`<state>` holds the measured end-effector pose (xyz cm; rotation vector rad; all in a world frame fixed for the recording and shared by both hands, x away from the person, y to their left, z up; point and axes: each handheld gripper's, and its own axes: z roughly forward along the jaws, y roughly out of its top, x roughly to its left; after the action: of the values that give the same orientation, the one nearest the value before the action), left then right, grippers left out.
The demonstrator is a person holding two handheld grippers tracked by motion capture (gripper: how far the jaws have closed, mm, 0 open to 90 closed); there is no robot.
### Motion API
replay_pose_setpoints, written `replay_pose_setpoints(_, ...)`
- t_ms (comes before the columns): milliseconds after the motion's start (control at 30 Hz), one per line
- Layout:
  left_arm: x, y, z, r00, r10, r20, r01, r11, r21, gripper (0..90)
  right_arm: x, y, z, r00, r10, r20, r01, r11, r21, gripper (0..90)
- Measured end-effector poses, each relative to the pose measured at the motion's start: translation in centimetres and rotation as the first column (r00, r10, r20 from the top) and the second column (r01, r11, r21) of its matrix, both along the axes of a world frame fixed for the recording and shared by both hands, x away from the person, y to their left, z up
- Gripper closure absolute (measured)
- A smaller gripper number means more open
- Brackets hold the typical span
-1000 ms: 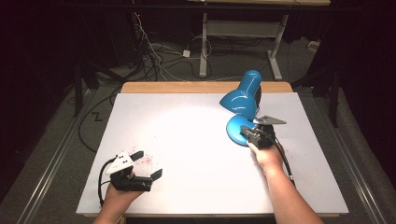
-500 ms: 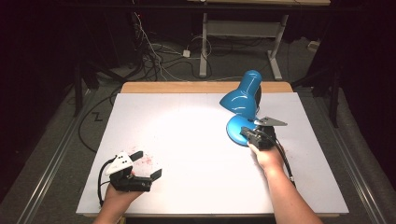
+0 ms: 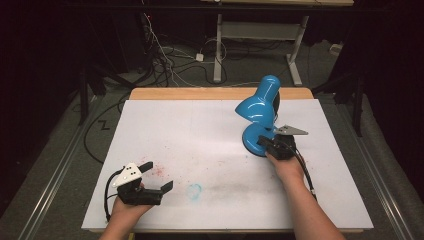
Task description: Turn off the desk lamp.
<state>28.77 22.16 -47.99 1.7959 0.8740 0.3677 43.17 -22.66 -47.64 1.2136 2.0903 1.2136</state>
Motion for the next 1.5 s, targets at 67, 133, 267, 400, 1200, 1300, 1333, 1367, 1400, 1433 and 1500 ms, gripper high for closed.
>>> replay_pose_setpoints(67, 0.0, 0.0, 0.0, 1.0, -0.001, 0.0, 0.001, 1.0, 0.001, 0.0, 0.0, -0.1, -0.1, 0.9997, -0.022, 0.009, 0.023, 0.999, -0.024, 90.0)
replay_pose_setpoints(133, 0.0, 0.0, 0.0, 1.0, -0.001, 0.0, 0.001, 1.0, 0.002, 0.0, 0.0, -0.4, -0.3, 0.9998, -0.02, 0.005, 0.02, 1.0, 0.0, 90.0)
replay_pose_setpoints(267, 0.1, 0.0, 0.0, 1.0, 0.0, -0.001, 0.0, 1.0, 0.001, 0.0, 0.0, -0.4, -0.2, 0.9999, -0.016, 0.003, 0.016, 1.0, -0.002, 90.0)
replay_pose_setpoints(400, 0.1, 0.0, 0.0, 1.0, -0.002, -0.002, 0.002, 1.0, 0.004, 0.0, -0.1, -0.3, -0.2, 0.9997, -0.023, 0.005, 0.023, 1.0, 0.0, 90.0)
replay_pose_setpoints(1200, 0.4, 0.0, -0.3, 0.9997, -0.012, -0.021, 0.012, 0.9999, 0.003, 0.0, -5.0, -0.2, 2.9, 0.9959, 0.051, 0.075, -0.054, 0.998, 0.039, 90.0)
replay_pose_setpoints(1300, 0.5, 0.1, -0.4, 0.9996, -0.012, -0.027, 0.012, 0.9999, 0.005, 0.0, -5.7, -0.3, 1.8, 0.9969, 0.057, 0.054, -0.059, 0.998, 0.033, 90.0)
replay_pose_setpoints(1333, 0.6, 0.2, -0.5, 0.9994, -0.013, -0.032, 0.013, 0.9999, 0.007, 0.0, -6.0, -0.4, 1.4, 0.997, 0.061, 0.048, -0.062, 0.998, 0.027, 90.0)
replay_pose_setpoints(1367, 0.7, 0.2, -0.6, 0.9992, -0.015, -0.036, 0.015, 0.9999, 0.008, 0.0, -6.4, -0.5, 1.0, 0.9976, 0.057, 0.039, -0.058, 0.998, 0.029, 90.0)
replay_pose_setpoints(1400, 0.7, 0.2, -0.8, 0.9992, -0.016, -0.038, 0.017, 0.9998, 0.012, 0.0, -6.4, -0.5, 1.0, 0.9976, 0.057, 0.039, -0.058, 0.998, 0.029, 90.0)
replay_pose_setpoints(1433, 0.8, 0.3, -0.9, 0.999, -0.016, -0.043, 0.016, 0.9998, 0.011, 0.0, -7.2, -0.9, 0.5, 0.9979, 0.057, 0.03, -0.058, 0.998, 0.026, 90.0)
replay_pose_setpoints(1500, 0.9, 0.3, -1.0, 0.9989, -0.016, -0.044, 0.016, 0.9998, 0.01, 0.0, -7.6, -1.1, 0.3, 0.9981, 0.054, 0.028, -0.055, 0.998, 0.025, 90.0)
